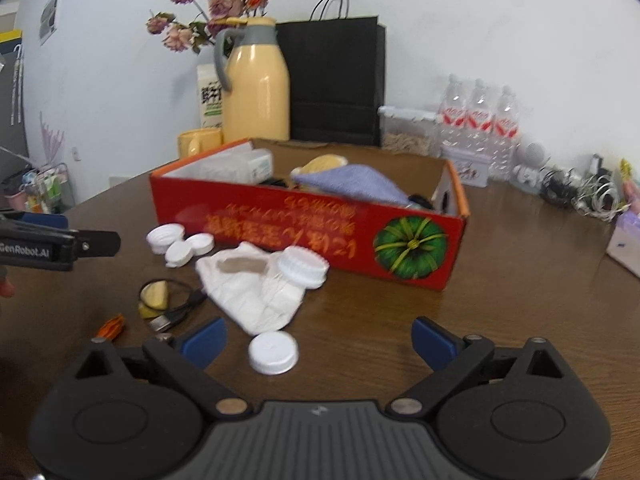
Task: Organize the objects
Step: 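Withdraw both grippers and grasp a small white cap with the right gripper, then grasp the large ribbed white cap with the left gripper while the right gripper holds its cap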
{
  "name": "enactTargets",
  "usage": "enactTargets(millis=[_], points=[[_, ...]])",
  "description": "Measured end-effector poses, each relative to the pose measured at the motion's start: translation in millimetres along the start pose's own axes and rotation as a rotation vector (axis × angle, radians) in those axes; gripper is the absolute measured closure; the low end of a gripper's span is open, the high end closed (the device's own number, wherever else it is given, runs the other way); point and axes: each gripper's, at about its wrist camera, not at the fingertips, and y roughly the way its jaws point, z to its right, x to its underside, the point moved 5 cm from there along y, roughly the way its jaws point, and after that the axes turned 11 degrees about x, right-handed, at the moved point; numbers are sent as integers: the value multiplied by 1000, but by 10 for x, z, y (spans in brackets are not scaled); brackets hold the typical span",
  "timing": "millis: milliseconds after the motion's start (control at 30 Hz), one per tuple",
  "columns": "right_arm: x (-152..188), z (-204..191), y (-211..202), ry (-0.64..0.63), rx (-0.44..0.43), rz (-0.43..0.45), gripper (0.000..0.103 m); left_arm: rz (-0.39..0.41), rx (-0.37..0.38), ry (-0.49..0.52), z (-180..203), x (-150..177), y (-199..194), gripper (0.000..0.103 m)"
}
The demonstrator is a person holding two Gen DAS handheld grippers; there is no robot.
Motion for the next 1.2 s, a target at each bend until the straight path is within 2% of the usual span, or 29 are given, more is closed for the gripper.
enactTargets(millis=[100, 267, 333, 467, 633, 900, 1200], points=[[12, -69, 45, -4, -24, -18, 13, -6, 3, -12, -33, 21, 5, 0], [42, -152, 110, -12, -51, -49, 33, -9, 7, -27, -68, 22, 23, 0], [50, -172, 135, -10, -59, -59, 36, -9, 12, -29, -69, 24, 29, 0], [65, -195, 162, -12, -65, -75, 60, -12, 18, -35, -80, 37, 45, 0], [59, -205, 165, -13, -70, -72, 76, -13, 18, -39, -92, 38, 56, 0], [58, -175, 139, 6, -57, -58, 76, -23, 2, -41, -130, 35, 85, 0], [12, 35, 114, 68, 9, -12, 76, -56, -49, -16, -250, -40, 233, 0]])
